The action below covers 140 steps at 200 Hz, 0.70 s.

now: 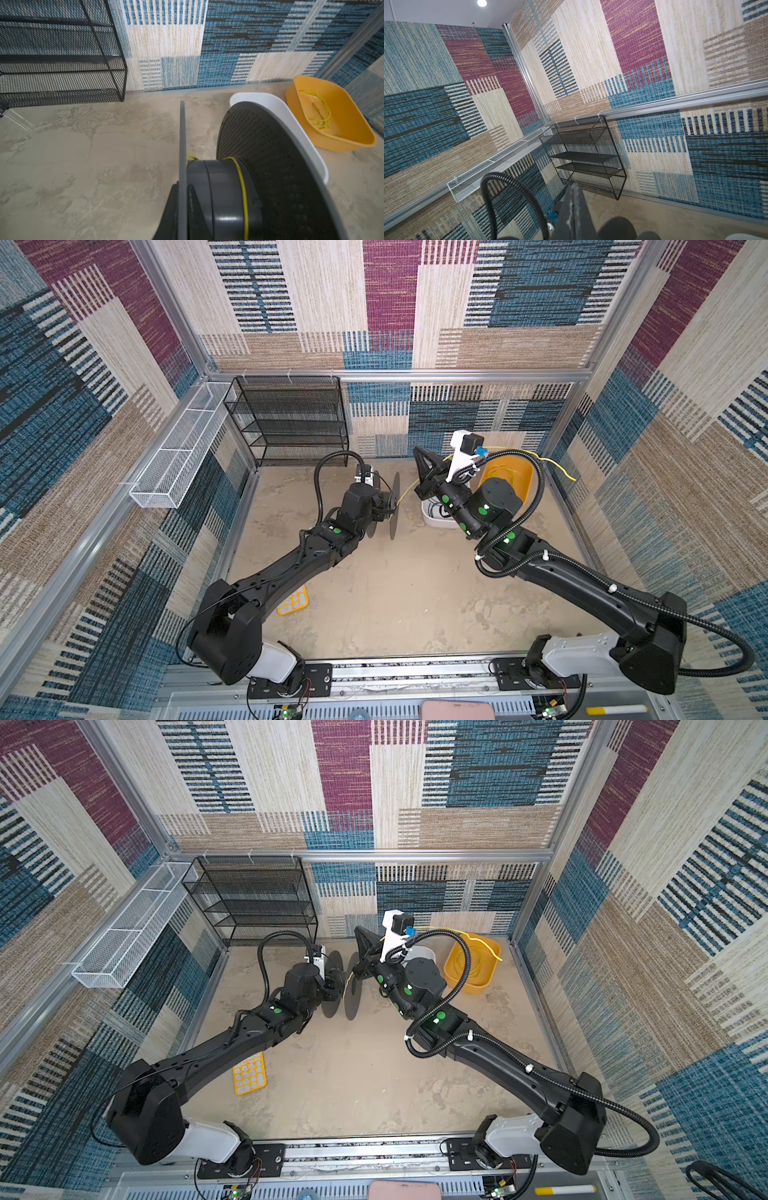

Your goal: Wrap the cables

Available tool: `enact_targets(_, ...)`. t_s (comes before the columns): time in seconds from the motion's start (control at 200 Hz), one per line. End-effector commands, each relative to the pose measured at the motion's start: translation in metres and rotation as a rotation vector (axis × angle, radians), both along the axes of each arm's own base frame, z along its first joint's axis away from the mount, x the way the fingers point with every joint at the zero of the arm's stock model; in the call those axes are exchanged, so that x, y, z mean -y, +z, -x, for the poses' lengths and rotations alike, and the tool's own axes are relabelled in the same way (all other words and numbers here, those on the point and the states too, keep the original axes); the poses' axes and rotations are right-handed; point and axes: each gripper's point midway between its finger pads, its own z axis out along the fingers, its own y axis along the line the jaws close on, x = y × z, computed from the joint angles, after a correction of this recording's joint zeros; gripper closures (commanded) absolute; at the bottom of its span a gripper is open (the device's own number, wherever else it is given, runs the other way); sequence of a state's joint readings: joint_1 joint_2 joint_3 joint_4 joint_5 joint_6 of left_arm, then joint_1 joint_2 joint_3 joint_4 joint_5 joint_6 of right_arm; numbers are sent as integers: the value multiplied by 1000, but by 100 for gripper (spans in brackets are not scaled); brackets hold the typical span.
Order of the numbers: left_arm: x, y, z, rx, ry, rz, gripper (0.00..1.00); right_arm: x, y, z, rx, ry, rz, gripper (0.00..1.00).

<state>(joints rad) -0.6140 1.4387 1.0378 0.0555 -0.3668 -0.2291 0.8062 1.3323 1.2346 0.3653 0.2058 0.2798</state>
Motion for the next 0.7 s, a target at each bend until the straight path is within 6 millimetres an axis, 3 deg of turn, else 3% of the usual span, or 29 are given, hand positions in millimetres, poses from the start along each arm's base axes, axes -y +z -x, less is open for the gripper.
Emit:
enact_targets(0.0, -1, 1, 9, 39, -11, -43, 100, 0, 21, -12, 40, 44, -35, 100)
enact_targets(0.195, 6, -19, 39, 10, -76, -133, 100, 8, 26, -65, 28, 0, -14, 100)
enact_targets(0.305, 1, -28, 55, -11, -97, -164, 100, 22, 34, -95, 28, -35, -3, 100)
enact_targets(0.351, 0, -31, 63, -15, -111, -172, 100, 26, 28, -108, 13, -50, 13, 100)
enact_targets(0.376, -2, -32, 66, -19, -111, -179, 100, 29, 36, -113, 24, -55, 9, 100)
enact_targets(0.531, -5, -41, 86, -38, -138, -209, 100, 46, 28, -147, 8, -102, 21, 100)
enact_targets(0.696, -3, -48, 104, -55, -187, -260, 100, 58, 19, -172, -6, -138, 37, 100)
